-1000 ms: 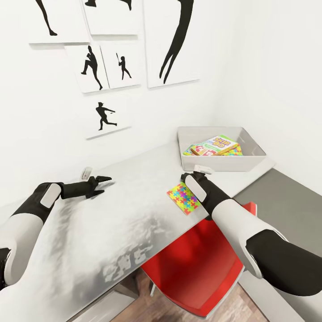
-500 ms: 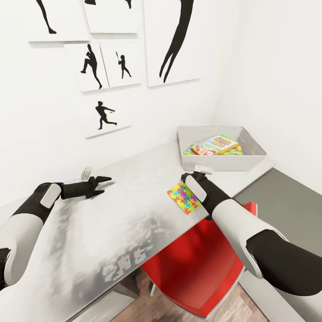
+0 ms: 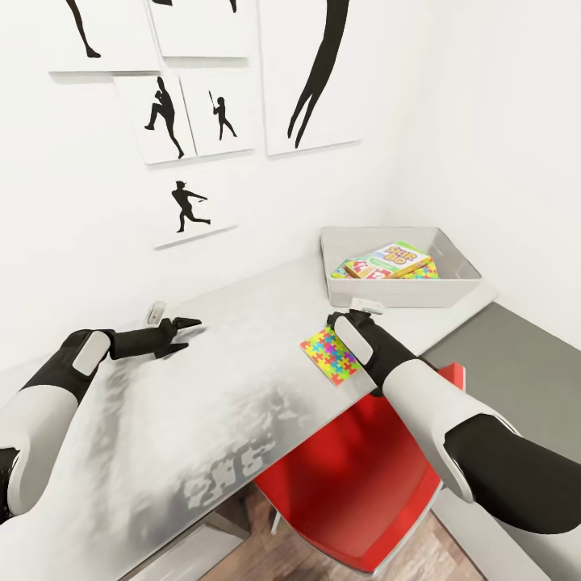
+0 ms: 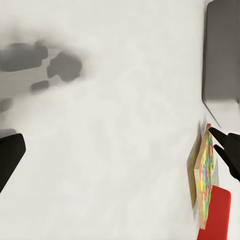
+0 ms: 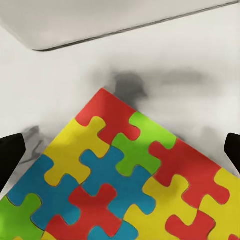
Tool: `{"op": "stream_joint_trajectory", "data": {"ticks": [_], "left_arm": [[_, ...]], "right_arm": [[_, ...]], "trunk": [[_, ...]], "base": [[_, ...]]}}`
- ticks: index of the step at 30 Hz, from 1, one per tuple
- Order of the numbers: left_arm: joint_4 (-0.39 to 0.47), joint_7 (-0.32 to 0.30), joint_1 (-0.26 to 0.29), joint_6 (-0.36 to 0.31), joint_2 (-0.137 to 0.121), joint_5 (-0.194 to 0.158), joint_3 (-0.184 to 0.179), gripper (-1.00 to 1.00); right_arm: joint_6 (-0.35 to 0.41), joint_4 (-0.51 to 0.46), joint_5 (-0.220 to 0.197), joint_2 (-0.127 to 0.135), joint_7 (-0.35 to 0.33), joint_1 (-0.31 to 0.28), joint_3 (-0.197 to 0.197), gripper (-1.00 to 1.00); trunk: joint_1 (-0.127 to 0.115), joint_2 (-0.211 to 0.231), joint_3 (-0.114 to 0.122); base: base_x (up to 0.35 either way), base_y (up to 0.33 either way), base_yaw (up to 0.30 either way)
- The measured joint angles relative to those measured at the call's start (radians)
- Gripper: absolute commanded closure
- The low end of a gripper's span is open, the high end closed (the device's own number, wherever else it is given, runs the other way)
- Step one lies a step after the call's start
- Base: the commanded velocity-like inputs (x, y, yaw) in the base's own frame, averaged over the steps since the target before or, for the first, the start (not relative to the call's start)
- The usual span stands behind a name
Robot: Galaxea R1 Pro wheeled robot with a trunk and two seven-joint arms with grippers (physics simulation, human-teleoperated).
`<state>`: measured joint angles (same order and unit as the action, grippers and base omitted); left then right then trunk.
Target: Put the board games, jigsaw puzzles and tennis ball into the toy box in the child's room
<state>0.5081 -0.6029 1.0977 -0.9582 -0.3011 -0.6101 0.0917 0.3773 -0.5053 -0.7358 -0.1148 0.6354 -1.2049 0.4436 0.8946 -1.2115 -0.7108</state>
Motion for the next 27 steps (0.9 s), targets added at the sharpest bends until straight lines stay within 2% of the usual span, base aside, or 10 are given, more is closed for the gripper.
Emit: {"op": "stream_joint_trajectory", "data": {"ticks": [19,27], "left_arm": [[0.0,0.0,0.0,-0.001,0.0,-0.002,0.0,-1.0],[0.0,0.0,-0.001,-0.001,0.0,-0.003,0.0,-1.0]], "right_arm": [[-0.001,0.0,-0.002,0.0,0.0,0.0,0.0,-1.0],[0.0,0.0,-0.002,0.0,0.0,0.0,0.0,-1.0]], "trunk": [[0.0,0.0,0.0],[0.0,0.0,0.0]], "base": [[-0.018,0.001,0.0],[0.0,0.08,0.0]]}}
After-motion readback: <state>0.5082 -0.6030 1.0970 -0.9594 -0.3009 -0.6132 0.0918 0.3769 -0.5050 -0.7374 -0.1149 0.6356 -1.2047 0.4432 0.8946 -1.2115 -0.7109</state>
